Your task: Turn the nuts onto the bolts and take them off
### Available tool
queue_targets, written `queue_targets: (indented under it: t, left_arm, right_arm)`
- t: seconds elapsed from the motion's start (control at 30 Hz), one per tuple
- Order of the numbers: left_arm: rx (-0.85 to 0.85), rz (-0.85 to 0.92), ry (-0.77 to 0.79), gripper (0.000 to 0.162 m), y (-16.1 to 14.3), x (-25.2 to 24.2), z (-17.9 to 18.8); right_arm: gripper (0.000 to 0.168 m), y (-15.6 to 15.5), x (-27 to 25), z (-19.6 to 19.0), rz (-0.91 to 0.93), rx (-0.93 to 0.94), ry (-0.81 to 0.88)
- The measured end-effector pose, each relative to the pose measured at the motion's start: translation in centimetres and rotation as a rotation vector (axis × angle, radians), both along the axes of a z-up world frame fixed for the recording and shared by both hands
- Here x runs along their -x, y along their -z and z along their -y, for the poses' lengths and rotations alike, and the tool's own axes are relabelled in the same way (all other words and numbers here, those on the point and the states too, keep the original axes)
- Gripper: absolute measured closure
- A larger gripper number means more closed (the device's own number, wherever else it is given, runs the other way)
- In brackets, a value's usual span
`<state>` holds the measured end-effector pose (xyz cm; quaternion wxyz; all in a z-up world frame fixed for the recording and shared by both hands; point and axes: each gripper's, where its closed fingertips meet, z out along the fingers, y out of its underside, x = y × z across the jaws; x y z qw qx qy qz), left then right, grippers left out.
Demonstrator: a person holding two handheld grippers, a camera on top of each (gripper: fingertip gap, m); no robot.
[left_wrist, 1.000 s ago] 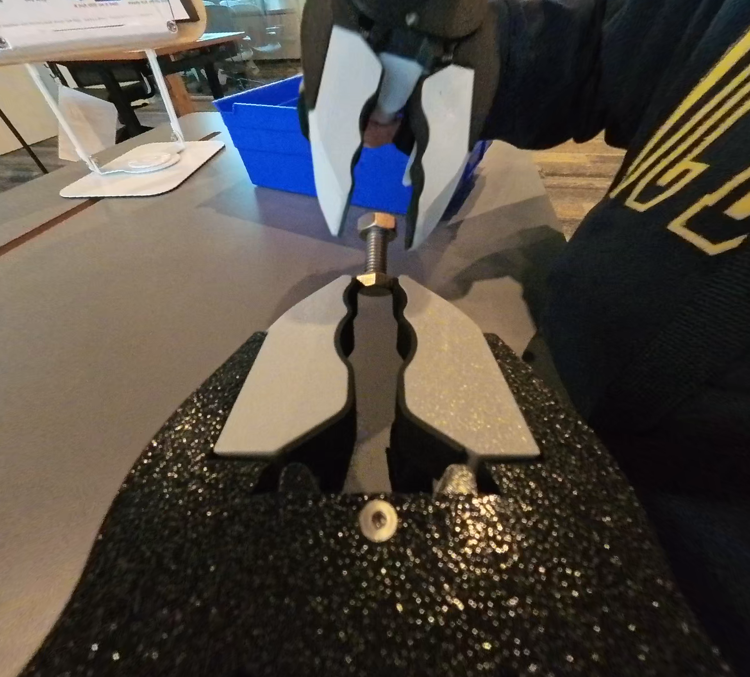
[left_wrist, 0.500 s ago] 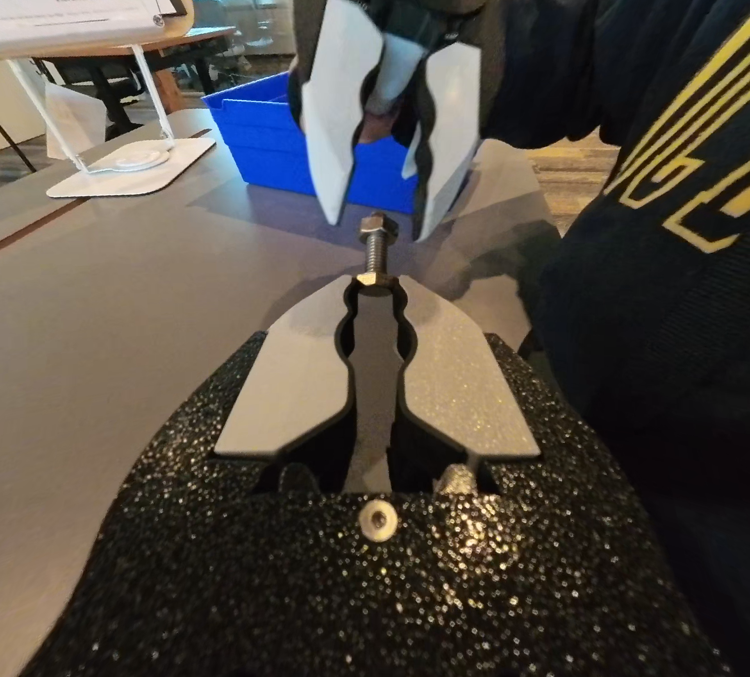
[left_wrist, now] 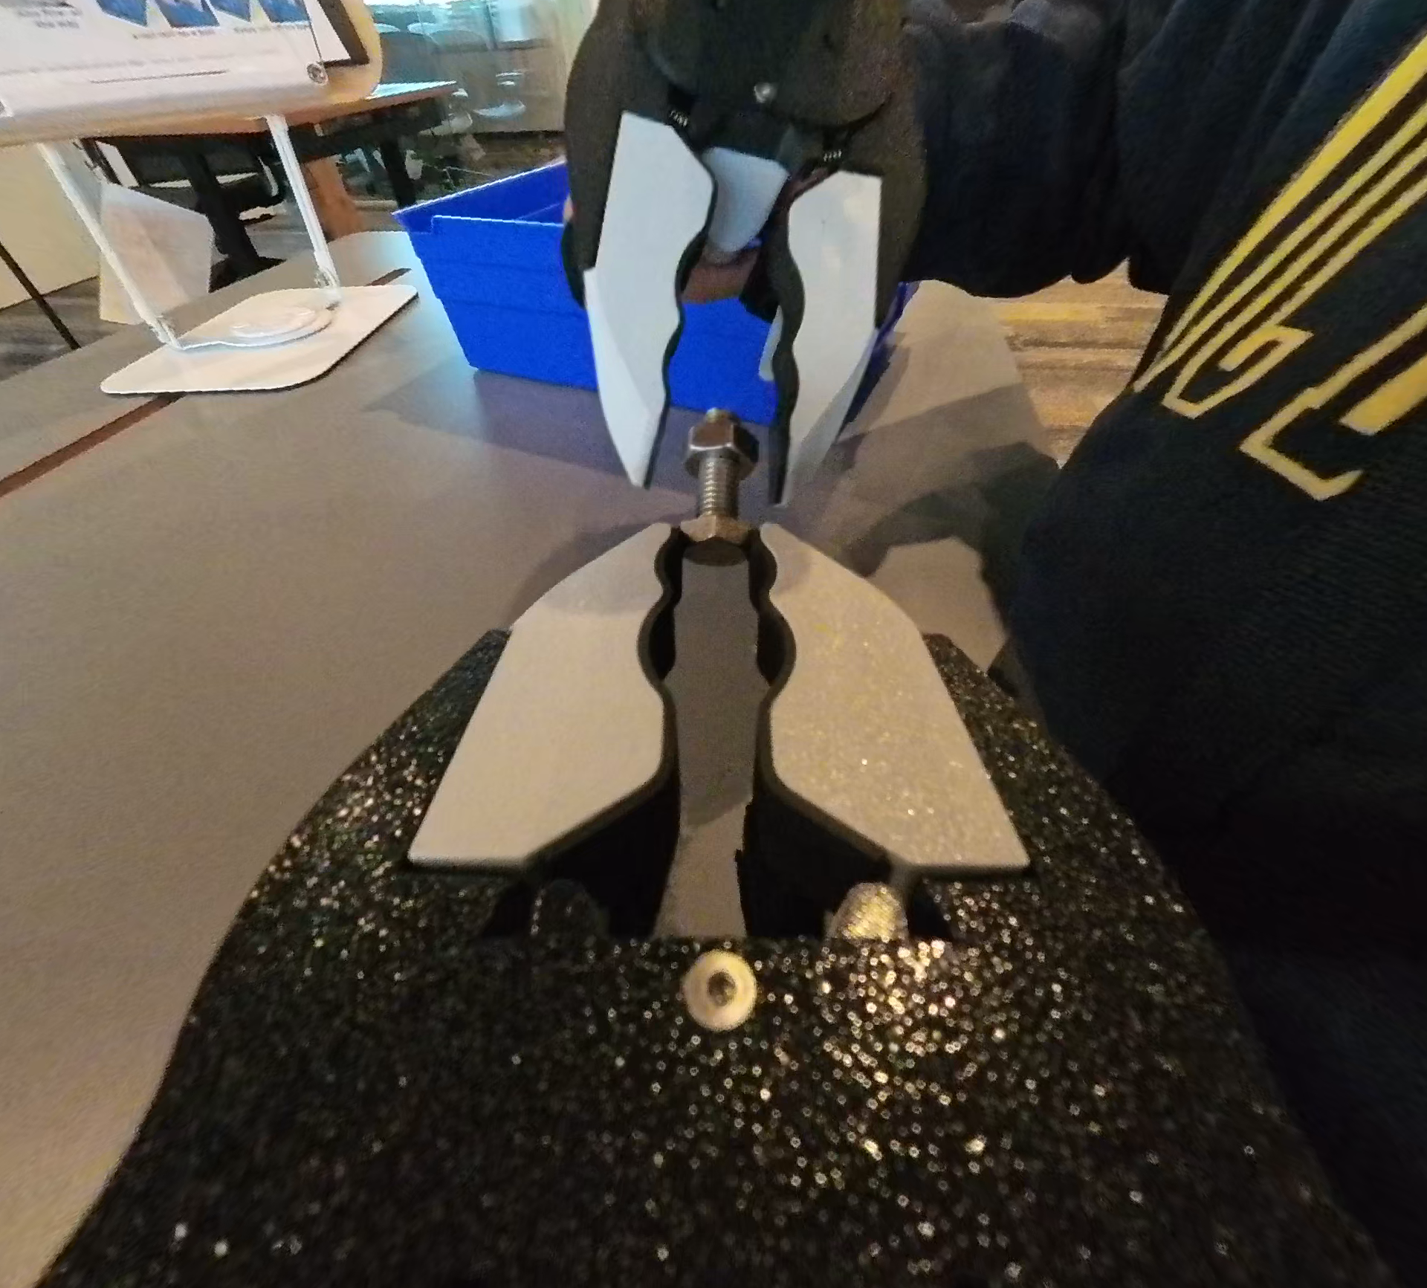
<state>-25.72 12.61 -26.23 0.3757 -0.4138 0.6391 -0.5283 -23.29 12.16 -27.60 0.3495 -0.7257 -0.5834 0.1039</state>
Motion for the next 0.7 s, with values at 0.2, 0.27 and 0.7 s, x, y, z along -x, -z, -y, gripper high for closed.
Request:
queue_targets:
  t: [0.2, 0.27, 0.7]
  left_arm:
    - [-0.001, -0.002, 0.003, 0.146, 0.0, 0.0, 0.1]
    - [-0.001, -0.002, 0.005, 0.146, 0.0, -0.1, 0.1]
    - [-0.022, 0.000, 0.017, 0.146, 0.1, -0.2, 0.6]
  right_arm:
    - [0.142, -1.3, 1.1, -0.1, -0.102, -0.020, 0.007]
    - [0.143, -1.6, 1.4, -0.2, -0.135, -0.019, 0.017]
    - [0.135, 0.7, -0.5, 0.0, 0.034, 0.006, 0.044]
